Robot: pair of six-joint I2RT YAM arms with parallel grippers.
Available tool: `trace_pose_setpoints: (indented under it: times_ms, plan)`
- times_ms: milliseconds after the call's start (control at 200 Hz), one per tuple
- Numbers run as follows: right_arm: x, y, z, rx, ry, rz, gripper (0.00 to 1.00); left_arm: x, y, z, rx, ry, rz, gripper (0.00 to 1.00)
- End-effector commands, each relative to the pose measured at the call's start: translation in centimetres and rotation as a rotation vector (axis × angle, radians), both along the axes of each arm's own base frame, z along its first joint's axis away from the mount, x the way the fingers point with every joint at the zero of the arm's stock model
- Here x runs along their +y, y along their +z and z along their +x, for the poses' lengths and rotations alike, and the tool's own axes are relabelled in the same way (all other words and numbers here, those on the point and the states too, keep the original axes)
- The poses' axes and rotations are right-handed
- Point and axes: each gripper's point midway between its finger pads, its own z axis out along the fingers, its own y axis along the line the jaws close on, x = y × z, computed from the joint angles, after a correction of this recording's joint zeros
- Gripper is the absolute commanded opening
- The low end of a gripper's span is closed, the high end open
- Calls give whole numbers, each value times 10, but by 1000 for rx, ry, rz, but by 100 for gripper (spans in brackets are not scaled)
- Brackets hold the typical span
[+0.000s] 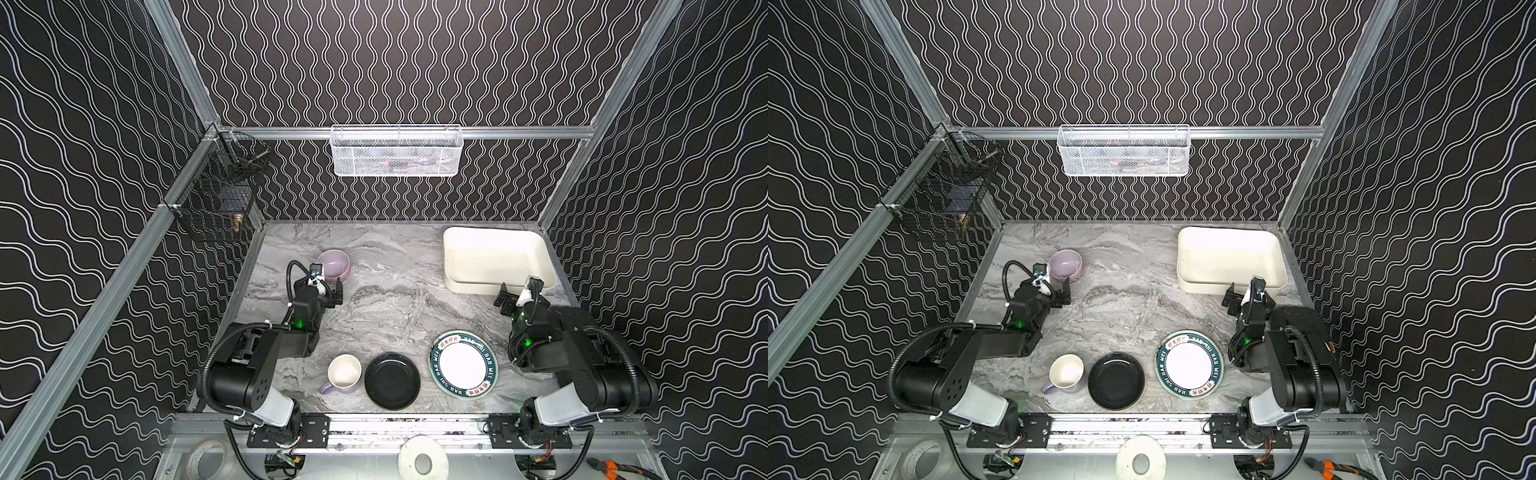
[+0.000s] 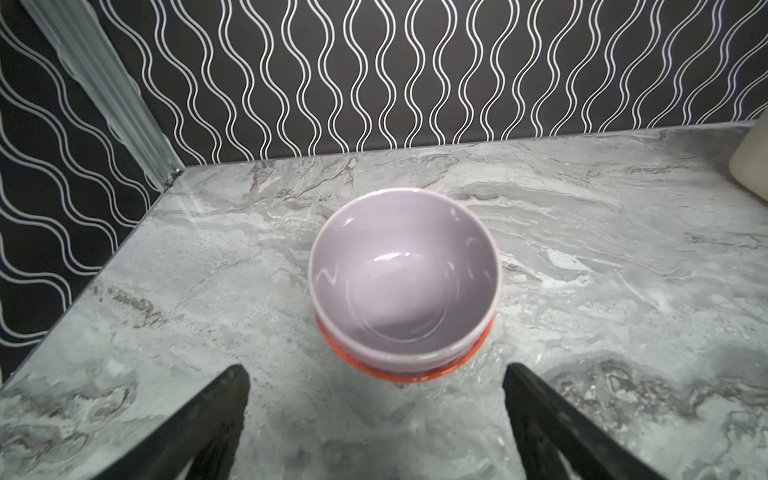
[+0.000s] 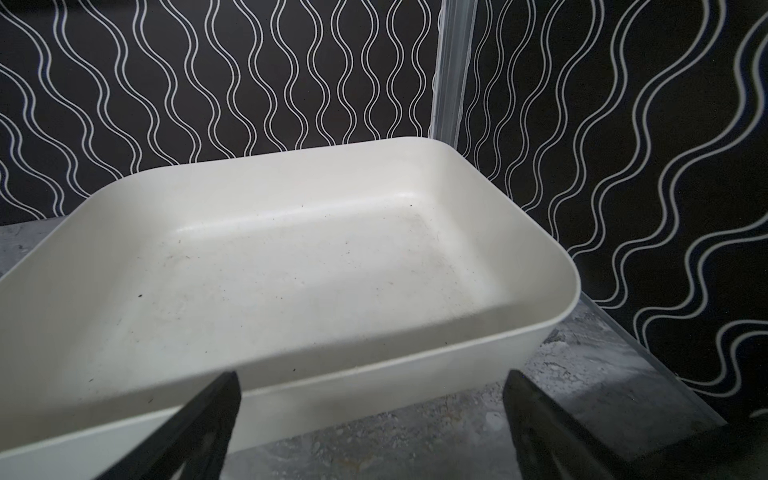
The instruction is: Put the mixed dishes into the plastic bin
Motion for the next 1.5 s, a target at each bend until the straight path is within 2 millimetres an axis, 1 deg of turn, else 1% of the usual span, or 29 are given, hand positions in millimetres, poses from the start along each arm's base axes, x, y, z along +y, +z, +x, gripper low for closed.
trace_pose_setpoints:
  times_ms: [0, 105, 215, 285, 400, 435, 455, 485, 500, 515, 530, 590, 646, 671, 696, 711, 776, 816, 841, 891, 931, 996, 1086, 1156, 1266, 1291, 1301, 1326, 1496]
  plan:
    - [-3, 15, 2, -62, -22, -11, 99, 3, 21, -1, -29, 46, 43, 99]
    - [-4, 14, 4, -52, -26, -6, 99, -5, 60, -4, -111, 57, 35, 99]
    - [-5, 11, 6, -35, -27, 11, 99, -20, 88, -1, -155, 79, 6, 99]
    - [-5, 13, 6, -44, -26, 5, 99, -29, 93, 10, -93, 78, -72, 99]
    - [-1, 17, 7, -44, 1, -11, 99, -59, 104, 25, -57, 20, -107, 99]
    - [-8, 29, 10, -36, -57, -24, 99, -69, 109, 27, -59, -8, -117, 99]
    - [-7, 28, 14, 23, -69, -25, 99, -75, 113, 28, -62, -24, -128, 99]
    - [-7, 37, 22, 76, -73, -6, 99, -82, 119, 29, -69, -44, -145, 99]
    - [-5, 44, 26, 100, -66, 6, 99, -84, 122, 30, -72, -51, -157, 99]
    - [-5, 55, 32, 93, -72, 18, 99, -87, 124, 31, -71, -60, -168, 99]
    - [-6, 58, 34, 116, -79, 20, 99, -90, 125, 32, -65, -68, -178, 99]
    - [-17, 94, 47, 105, -170, 24, 99, -102, 130, 37, -34, -114, -215, 99]
    - [-24, 107, 57, 122, -249, 99, 99, -108, 134, 43, -12, -117, -265, 99]
    - [-23, 105, 61, 166, -250, 134, 99, -111, 134, 45, -3, -125, -282, 99]
    - [-17, 101, 66, 230, -199, 154, 99, -114, 135, 46, 3, -138, -291, 99]
    - [-12, 107, 72, 245, -166, 166, 99, -116, 136, 46, 1, -142, -302, 99]
    - [2, 109, 85, 267, -86, 193, 98, -119, 136, 42, 16, -149, -383, 99]
    - [15, 103, 93, 297, -18, 223, 97, -119, 138, 39, 29, -142, -430, 99]
    - [22, 97, 96, 336, 11, 243, 97, -124, 139, 36, 34, -172, -456, 99]
    - [33, 91, 103, 405, 53, 279, 92, -134, 139, 32, 36, -234, -471, 99]
    - [49, 82, 109, 466, 114, 304, 87, -136, 138, 33, 56, -241, -463, 99]
    - [80, 77, 118, 535, 216, 309, 81, -132, 127, 39, 149, -188, -424, 99]
    - [117, 67, 124, 598, 275, 247, 78, -132, 110, 42, 277, -155, -375, 99]
    - [144, 58, 126, 632, 334, 252, 75, -131, 95, 41, 351, -122, -366, 99]
    - [171, 41, 128, 686, 374, 288, 71, -122, 79, 38, 419, -55, -354, 99]
    - [174, 42, 128, 688, 376, 285, 70, -118, 77, 37, 429, -30, -351, 99]
    - [175, 32, 129, 709, 369, 281, 70, -116, 77, 36, 430, -19, -347, 99]
    - [177, 23, 130, 730, 365, 275, 70, -112, 75, 36, 434, 10, -339, 99]
    - [202, -13, 130, 812, 411, 297, 62, -82, 69, 28, 430, 167, -294, 99]
